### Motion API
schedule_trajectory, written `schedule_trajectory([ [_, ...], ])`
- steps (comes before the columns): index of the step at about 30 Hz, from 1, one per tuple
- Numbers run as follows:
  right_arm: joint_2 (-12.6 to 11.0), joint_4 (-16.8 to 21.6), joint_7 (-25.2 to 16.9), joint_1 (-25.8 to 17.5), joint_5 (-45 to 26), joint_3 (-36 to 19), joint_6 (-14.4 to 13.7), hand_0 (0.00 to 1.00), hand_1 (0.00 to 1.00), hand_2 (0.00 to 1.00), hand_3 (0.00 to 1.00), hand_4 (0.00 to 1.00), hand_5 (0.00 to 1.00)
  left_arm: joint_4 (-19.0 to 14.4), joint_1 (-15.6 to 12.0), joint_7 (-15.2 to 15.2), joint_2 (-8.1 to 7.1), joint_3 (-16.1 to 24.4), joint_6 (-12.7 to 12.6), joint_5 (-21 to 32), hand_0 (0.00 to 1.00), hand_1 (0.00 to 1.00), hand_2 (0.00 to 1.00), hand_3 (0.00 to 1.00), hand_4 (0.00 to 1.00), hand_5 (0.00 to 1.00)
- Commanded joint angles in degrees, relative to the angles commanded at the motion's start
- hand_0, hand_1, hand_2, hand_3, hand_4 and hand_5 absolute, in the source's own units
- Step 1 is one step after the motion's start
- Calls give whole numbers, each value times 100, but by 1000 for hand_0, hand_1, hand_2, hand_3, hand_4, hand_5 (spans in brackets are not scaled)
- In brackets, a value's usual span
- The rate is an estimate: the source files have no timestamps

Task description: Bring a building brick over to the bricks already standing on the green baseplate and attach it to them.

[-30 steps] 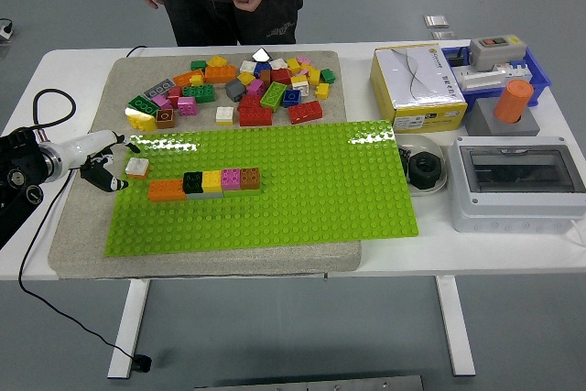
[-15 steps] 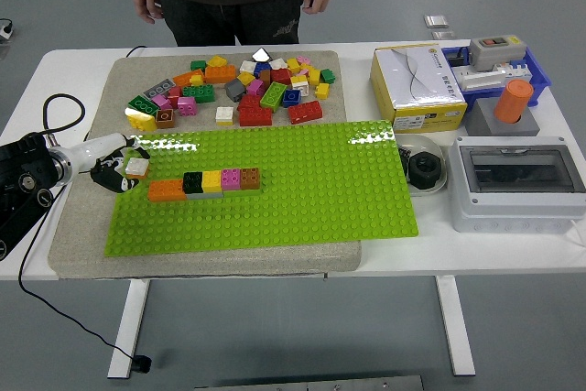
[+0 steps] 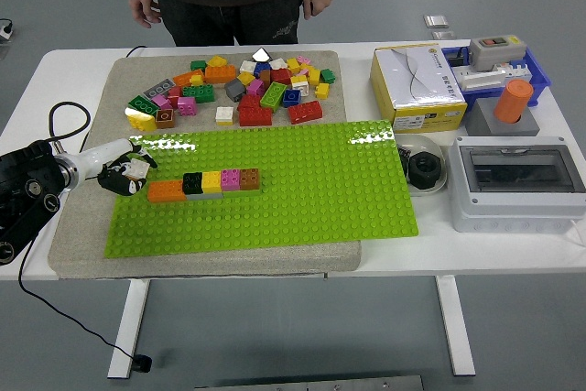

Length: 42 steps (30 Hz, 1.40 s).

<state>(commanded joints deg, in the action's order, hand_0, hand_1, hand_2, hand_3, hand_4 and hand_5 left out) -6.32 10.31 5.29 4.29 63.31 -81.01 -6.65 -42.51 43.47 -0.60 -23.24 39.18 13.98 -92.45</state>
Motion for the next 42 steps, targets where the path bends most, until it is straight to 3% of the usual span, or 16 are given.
schedule_trajectory([
  [1,0,0,0,0,-3,3,1,625,436,572,711,709,877,7,5,0,-1,8,-2,16,132,2,31,544,496,2],
  [2,-1,0,1,0,-2,4,1,625,436,573,710,710,876,8,10,0,-4,16,-4,29,131,2,30,604,532,2],
  [7,-3,0,4,-3,2,6,4,625,436,573,710,710,876,-30,41,8,-22,67,5,72,131,2,30,604,532,2],
  [8,-3,0,4,-6,-1,7,4,626,435,573,709,710,876,-49,47,4,-31,78,15,69,131,2,37,698,536,2],
  [13,-8,0,8,-11,-6,9,5,626,435,573,709,710,876,-148,64,-32,-89,109,90,22,131,2,37,698,536,2],
  [14,-11,0,9,-11,-5,8,6,626,436,573,709,710,874,-169,70,-45,-103,113,114,6,134,2,40,754,605,2],
  [31,-15,0,15,-11,12,-6,5,626,432,573,709,710,874,-320,96,-105,-146,104,209,-1,134,2,40,753,612,2],
  [32,-15,0,15,-12,13,-6,5,627,434,573,709,710,874,-335,100,-119,-158,111,223,-19,134,2,42,762,708,2],
  [42,-35,0,22,-23,25,-52,2,627,431,573,709,710,873,-458,162,-490,-390,308,398,-318,134,2,45,816,754,2],
])
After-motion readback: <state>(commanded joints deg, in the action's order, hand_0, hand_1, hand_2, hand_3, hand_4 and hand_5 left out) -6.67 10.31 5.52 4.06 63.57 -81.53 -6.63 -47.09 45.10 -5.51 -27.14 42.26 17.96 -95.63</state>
